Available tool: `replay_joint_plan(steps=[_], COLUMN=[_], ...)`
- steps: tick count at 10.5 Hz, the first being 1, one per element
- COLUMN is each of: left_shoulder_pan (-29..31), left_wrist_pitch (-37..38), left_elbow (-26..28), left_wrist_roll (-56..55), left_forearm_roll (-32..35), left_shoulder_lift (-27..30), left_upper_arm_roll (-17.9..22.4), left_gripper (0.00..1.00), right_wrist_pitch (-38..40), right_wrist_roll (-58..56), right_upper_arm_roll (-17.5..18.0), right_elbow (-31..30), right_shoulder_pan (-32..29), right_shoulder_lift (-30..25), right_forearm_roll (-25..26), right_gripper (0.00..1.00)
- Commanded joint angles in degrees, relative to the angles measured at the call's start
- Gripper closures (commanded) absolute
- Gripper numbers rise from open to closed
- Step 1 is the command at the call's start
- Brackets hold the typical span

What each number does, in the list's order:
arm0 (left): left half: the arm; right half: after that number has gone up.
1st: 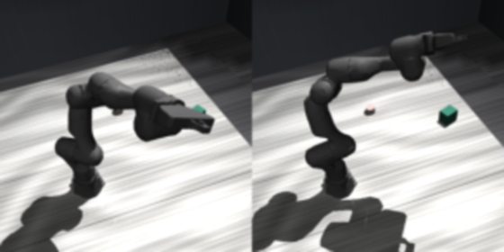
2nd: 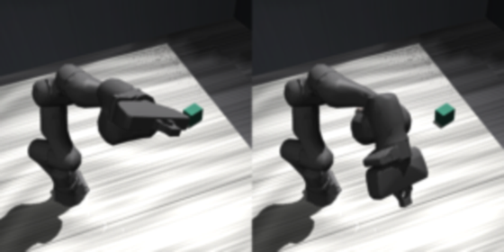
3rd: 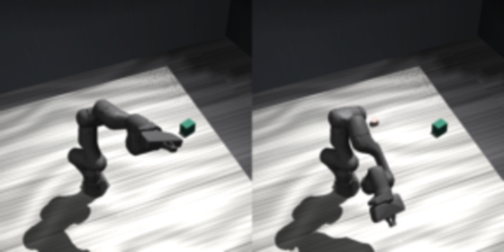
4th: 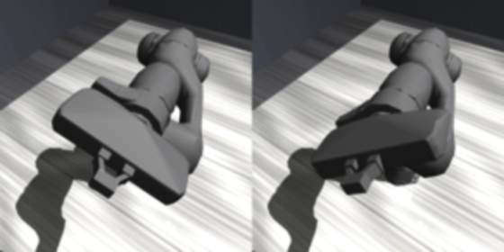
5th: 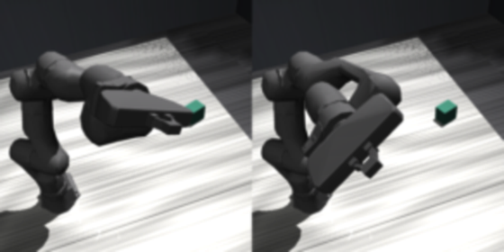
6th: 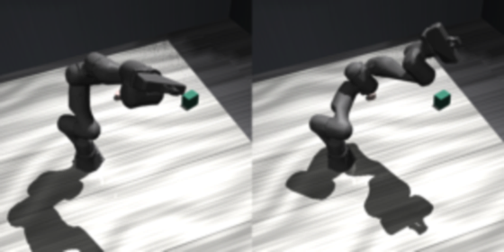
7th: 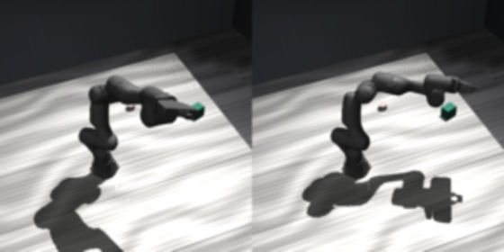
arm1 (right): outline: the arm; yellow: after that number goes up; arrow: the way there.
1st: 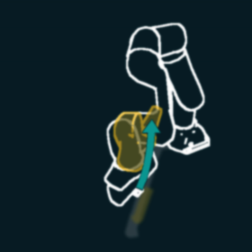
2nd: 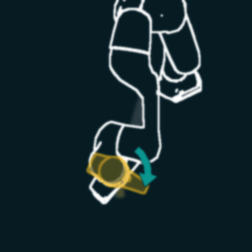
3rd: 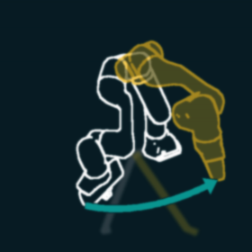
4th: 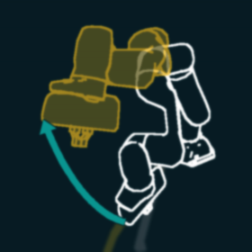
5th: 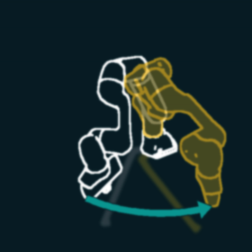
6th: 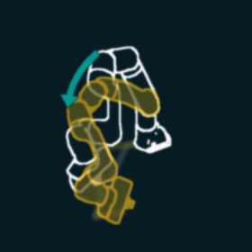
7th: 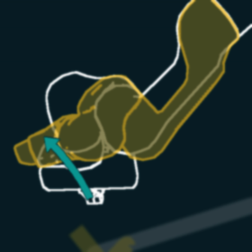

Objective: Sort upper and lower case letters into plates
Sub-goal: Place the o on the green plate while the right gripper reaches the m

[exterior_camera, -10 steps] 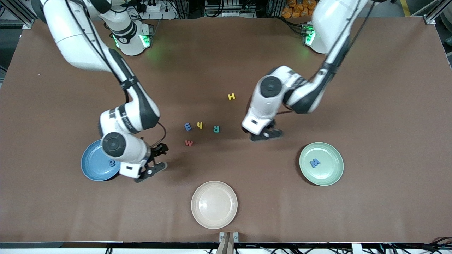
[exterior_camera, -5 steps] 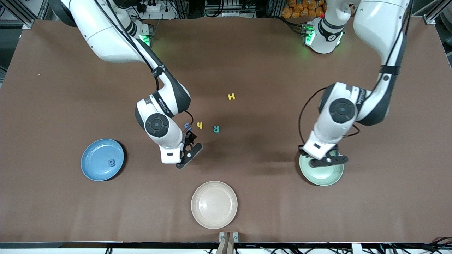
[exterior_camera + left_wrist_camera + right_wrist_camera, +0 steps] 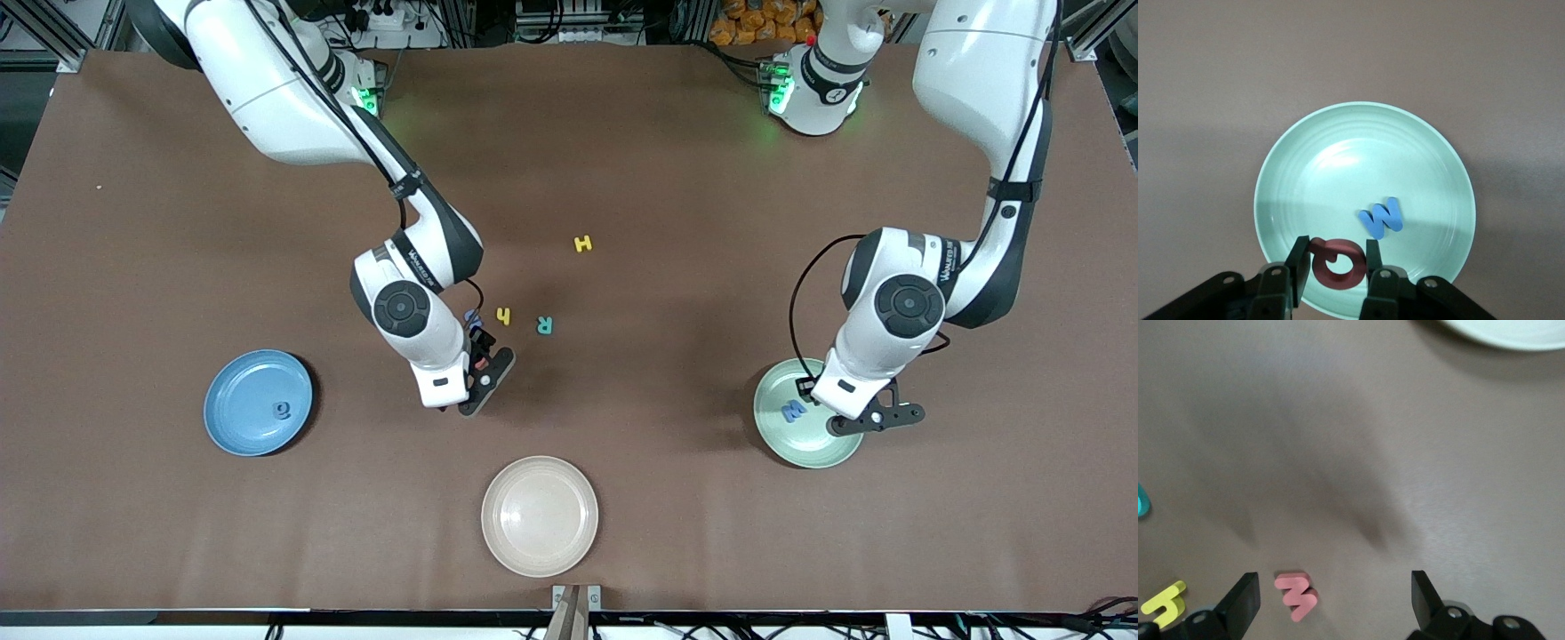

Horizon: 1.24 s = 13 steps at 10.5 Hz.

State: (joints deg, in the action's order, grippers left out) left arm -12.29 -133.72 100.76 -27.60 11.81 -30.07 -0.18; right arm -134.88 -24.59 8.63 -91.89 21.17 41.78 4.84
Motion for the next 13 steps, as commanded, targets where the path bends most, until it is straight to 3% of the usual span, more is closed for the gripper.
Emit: replay_joint_plan(steps=[1,3,4,5,7,13], left_shoulder_pan=[-0.2,-0.1,-0.1,-0.3,-1.7,-6.0], left_wrist_pitch=[0.2,0.2,0.2,0.2,0.2,1.4], left_elbow=[-1.9,-1.9,-1.9,-2.0,-3.4,-3.6], left_wrist_roll=[-0.2,-0.2,-0.6,-2.6,-11.1,-17.1], left_forearm_roll=[-1.4,-1.5,-1.6,-1.6,-1.0,-1.7], left_shoulder_lift=[-2.6,-3.2,-3.8,-3.6,-3.4,-2.4], left_upper_arm_roll=[1.0,1.8,1.8,1.8,1.2,-3.0], left_gripper=[1.0,1.0,0.67,0.01,0.0,0.0], right_wrist_pitch=[-0.6,-0.6,-0.8,-0.9,-0.7,-2.7], right_wrist_roll=[-0.9,-1.4,-1.5,-1.4,-1.4,-1.5], right_upper_arm_roll=[0.0,-0.1,-0.3,-0.3,-0.3,-0.2], right_elbow=[-2.8,-3.0,-3.5,-3.4,-3.6,-5.0], right_shoulder_pan=[0.5,0.3,0.8,0.7,0.8,1.0], right_shoulder_lift=[-0.9,-0.9,-0.9,-0.9,-0.8,-0.7], right_forearm_roll=[-0.3,0.0,1.1,3.7,4.5,4.6], right_gripper=[0.0,0.0,0.0,0.0,0.0,0.0])
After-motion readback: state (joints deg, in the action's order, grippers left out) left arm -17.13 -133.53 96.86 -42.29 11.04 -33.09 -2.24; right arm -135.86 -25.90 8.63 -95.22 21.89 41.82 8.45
